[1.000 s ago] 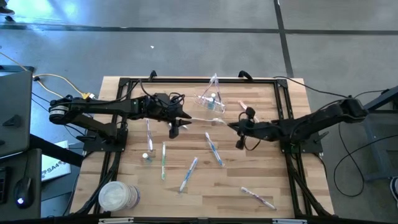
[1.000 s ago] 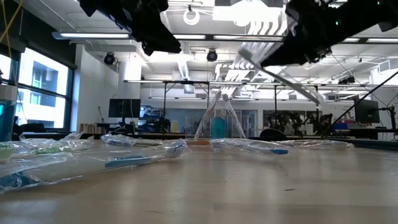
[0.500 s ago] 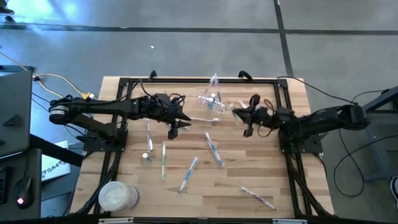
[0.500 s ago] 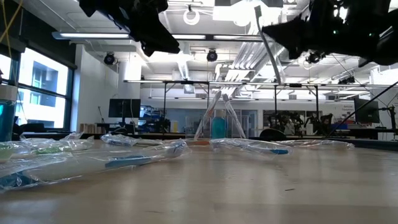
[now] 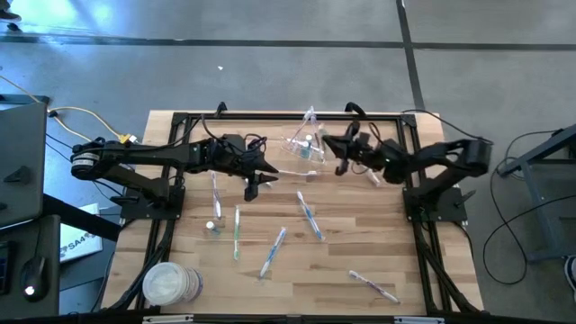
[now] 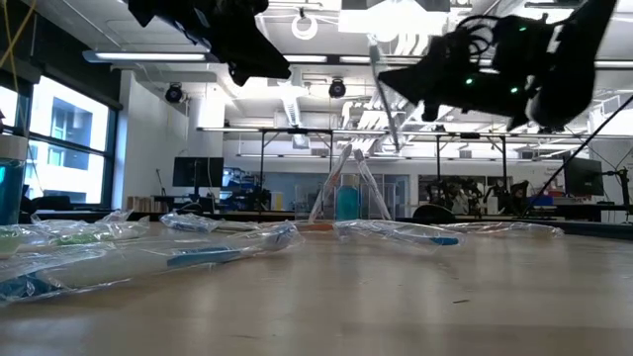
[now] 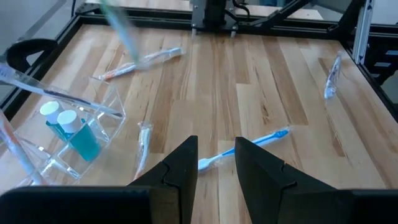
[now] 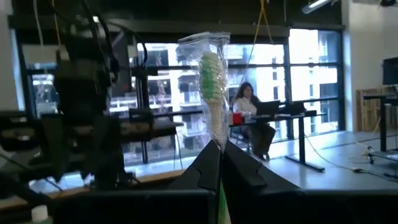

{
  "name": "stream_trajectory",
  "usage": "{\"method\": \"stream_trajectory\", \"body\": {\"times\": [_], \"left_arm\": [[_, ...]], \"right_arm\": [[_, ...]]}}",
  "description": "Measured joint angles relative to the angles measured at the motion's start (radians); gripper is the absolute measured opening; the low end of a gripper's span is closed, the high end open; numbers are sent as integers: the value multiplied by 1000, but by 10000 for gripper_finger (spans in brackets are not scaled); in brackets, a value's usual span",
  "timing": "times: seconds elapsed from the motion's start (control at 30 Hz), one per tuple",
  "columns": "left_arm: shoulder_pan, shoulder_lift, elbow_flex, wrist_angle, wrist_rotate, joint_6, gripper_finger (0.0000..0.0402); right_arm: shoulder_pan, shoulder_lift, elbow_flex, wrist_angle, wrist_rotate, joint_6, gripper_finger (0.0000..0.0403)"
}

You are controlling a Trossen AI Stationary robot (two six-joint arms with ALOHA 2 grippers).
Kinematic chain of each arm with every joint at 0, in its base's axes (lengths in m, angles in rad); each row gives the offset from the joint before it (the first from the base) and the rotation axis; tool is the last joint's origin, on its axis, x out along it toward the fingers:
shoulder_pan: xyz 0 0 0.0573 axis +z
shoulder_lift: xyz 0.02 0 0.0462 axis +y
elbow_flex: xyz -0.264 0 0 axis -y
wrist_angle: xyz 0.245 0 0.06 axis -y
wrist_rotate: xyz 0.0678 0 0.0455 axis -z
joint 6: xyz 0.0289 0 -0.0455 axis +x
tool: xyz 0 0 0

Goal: Pick & Place toothbrushing station
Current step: Put the bottom right green toothbrush into the transparent organizer

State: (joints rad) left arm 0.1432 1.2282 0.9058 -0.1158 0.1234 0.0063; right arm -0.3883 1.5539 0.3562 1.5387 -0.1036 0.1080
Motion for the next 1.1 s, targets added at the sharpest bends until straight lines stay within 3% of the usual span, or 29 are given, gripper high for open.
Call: {"method": "stream_trajectory", "body": {"times": [0.17,0.53,0.9,1.1], "left_arm": [[0,0,0,-14,0,0,107],[0,0,0,-14,-1,0,107],[0,0,0,1,-1,-3,107],[0,0,0,2,-1,-3,107]], "right_arm": [[-36,74,85,4,-32,-1,3],[-187,91,88,-3,-20,81,3],[-182,254,91,8,-26,109,4],[-182,266,92,11,-19,104,4]]}}
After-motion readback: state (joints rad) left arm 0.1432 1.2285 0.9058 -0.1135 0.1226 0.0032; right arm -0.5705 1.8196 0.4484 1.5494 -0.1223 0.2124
